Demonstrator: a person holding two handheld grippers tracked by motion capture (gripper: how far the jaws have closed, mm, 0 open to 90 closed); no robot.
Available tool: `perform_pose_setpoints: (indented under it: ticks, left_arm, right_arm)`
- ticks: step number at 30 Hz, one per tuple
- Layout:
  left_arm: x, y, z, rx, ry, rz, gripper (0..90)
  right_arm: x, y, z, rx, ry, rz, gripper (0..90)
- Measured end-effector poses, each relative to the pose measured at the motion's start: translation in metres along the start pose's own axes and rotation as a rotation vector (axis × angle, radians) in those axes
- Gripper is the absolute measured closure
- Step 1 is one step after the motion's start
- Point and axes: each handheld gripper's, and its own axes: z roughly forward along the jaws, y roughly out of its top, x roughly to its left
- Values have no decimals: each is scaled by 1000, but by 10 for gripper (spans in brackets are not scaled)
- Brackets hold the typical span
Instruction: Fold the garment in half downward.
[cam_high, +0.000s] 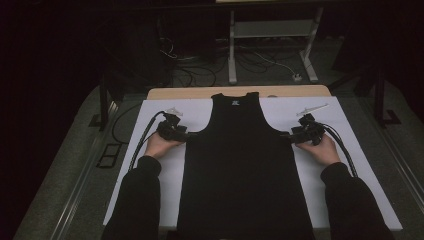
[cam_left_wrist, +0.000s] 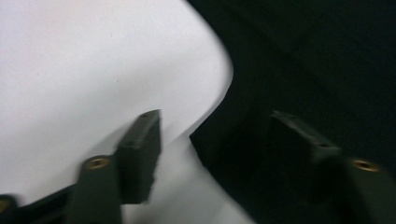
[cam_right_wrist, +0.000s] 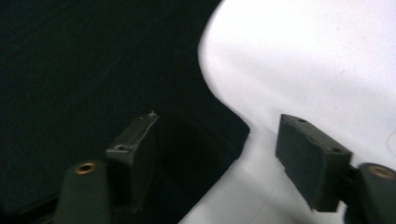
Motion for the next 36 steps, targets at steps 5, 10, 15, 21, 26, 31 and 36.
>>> perform_pose_setpoints:
  ticks: [5,10,15,21,26,31,36]
  left_arm:
    - [-4,1,2,8,45,12,587]
    - [-13,1,0,-18,79,52,842]
    - [-13,2,-3,-29,55,11,863]
    - [-15,-1,-10,-72,65,-48,867]
    - [-17,0,-14,-83,49,-99,868]
    - [-17,-2,-16,-85,33,-142,870]
    - [-19,-5,-22,-106,2,-167,870]
  right_arm:
    - [0,1,2,-21,3,42,432]
    - [3,2,2,-15,-36,37,659]
    - [3,2,4,-22,-31,52,786]
    - [5,3,2,-15,-30,71,823]
    - [8,1,-4,-29,-8,94,826]
    - [9,-6,-10,-59,21,116,827]
    - [9,-9,-13,-72,44,139,828]
